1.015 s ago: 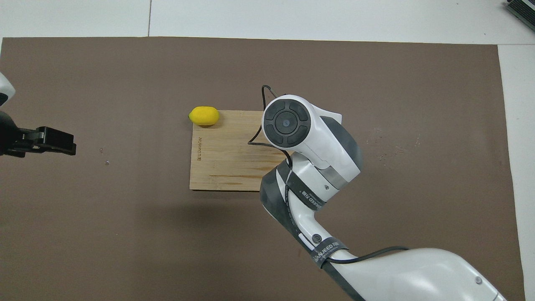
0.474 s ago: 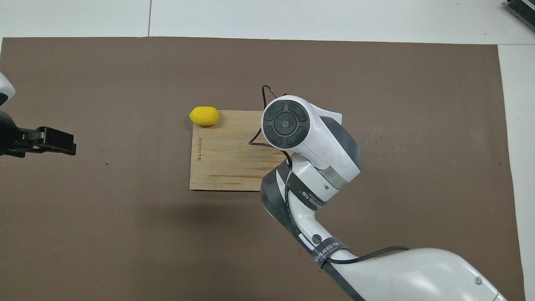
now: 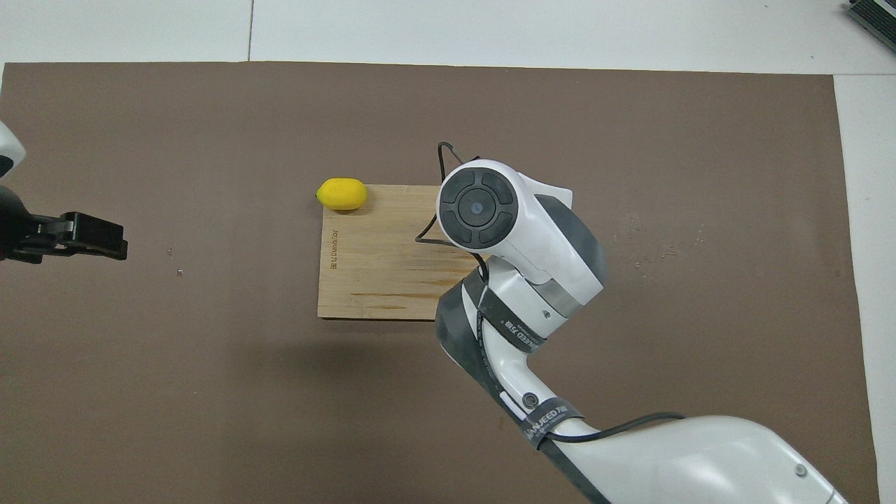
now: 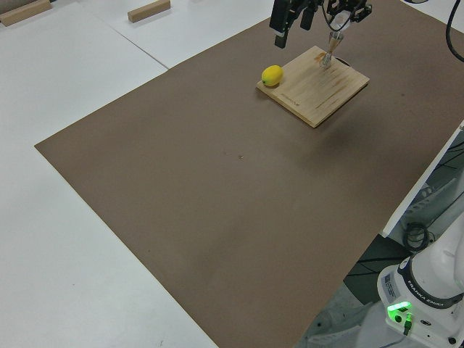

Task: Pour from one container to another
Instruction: 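Tilt the clear cup with the right gripper to pour into the metal cup, then carry the clear cup back to its starting spot with the right gripper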

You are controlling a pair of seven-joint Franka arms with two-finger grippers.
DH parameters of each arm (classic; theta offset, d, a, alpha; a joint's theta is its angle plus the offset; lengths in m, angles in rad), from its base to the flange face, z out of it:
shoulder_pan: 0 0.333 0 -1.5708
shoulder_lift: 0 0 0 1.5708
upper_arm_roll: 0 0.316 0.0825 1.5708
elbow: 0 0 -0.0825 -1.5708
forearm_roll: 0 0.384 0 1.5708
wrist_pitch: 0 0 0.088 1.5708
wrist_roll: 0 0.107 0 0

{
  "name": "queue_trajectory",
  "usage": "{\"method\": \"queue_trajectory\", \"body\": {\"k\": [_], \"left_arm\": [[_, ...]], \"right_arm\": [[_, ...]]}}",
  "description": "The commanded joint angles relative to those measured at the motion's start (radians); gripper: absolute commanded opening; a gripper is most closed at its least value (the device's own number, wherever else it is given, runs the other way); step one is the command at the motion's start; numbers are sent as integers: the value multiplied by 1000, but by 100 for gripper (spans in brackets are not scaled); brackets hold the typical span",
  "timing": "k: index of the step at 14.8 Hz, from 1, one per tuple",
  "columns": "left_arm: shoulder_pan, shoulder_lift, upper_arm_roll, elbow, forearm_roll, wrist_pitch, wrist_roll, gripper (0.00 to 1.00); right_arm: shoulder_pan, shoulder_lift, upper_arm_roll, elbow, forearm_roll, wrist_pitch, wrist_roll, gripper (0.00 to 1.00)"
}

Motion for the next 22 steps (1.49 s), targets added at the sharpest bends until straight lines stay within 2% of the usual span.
{"method": "queue_trajectory", "body": {"k": [1,11,17,22], "left_arm": [[14,-18,-5,-12,-11,-10,15,100],[14,-18,-5,-14,-11,-10,15,100],[14,-18,-5,-14,-11,-10,15,100],[14,-18,-5,-14,-11,-10,15,100]], "right_arm": [[-6,-2,3,11,12,0,26,0],[-61,-12,2,21,214,11,17,0],[-108,-16,2,28,354,8,-58,0],[-197,-24,2,5,593,-3,-171,0]]}}
